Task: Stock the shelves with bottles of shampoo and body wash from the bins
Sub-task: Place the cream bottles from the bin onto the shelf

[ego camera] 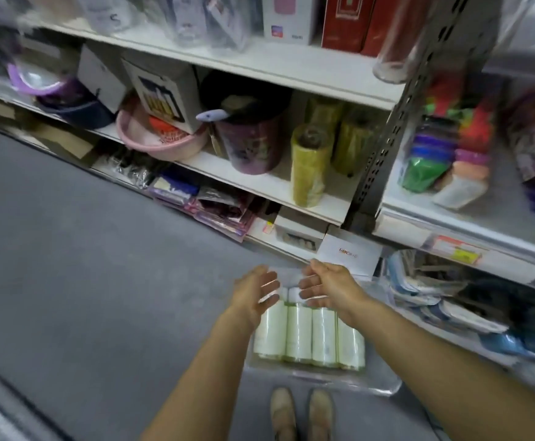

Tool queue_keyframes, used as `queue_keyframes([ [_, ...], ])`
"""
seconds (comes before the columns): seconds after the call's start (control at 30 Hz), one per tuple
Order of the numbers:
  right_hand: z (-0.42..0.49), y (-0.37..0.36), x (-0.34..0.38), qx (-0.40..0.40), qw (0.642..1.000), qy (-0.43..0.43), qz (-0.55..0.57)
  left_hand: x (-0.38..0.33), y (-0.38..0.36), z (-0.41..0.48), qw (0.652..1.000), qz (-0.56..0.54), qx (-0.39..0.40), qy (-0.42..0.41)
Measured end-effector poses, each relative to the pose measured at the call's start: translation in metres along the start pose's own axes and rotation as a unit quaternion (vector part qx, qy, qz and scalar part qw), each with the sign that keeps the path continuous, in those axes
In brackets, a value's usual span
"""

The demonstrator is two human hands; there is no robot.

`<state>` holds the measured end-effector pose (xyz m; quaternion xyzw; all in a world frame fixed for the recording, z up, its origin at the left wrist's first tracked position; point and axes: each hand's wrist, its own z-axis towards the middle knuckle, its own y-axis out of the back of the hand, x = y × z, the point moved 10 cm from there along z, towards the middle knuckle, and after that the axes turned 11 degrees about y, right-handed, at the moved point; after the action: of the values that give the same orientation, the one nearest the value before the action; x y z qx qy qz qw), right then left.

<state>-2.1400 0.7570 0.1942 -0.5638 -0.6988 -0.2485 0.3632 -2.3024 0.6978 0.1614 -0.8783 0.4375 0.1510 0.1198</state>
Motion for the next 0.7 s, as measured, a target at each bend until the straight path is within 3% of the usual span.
queue_keyframes([
  [0.33,0.075,-0.013,-0.159,0.002,0.991,-0.137,0.003,0.097,0.04,0.133,0.992,0.025,-0.078,0.1],
  [0.57,0.105,-0.026,-0.236,-0.007,0.981,-0.191,-0.001,0.133,0.065,0.208,0.99,0.065,-0.112,0.062],
  [0.7,0.125,-0.032,-0.271,0.007,0.98,-0.196,-0.024,0.148,0.074,0.237,0.99,0.032,-0.123,0.068],
])
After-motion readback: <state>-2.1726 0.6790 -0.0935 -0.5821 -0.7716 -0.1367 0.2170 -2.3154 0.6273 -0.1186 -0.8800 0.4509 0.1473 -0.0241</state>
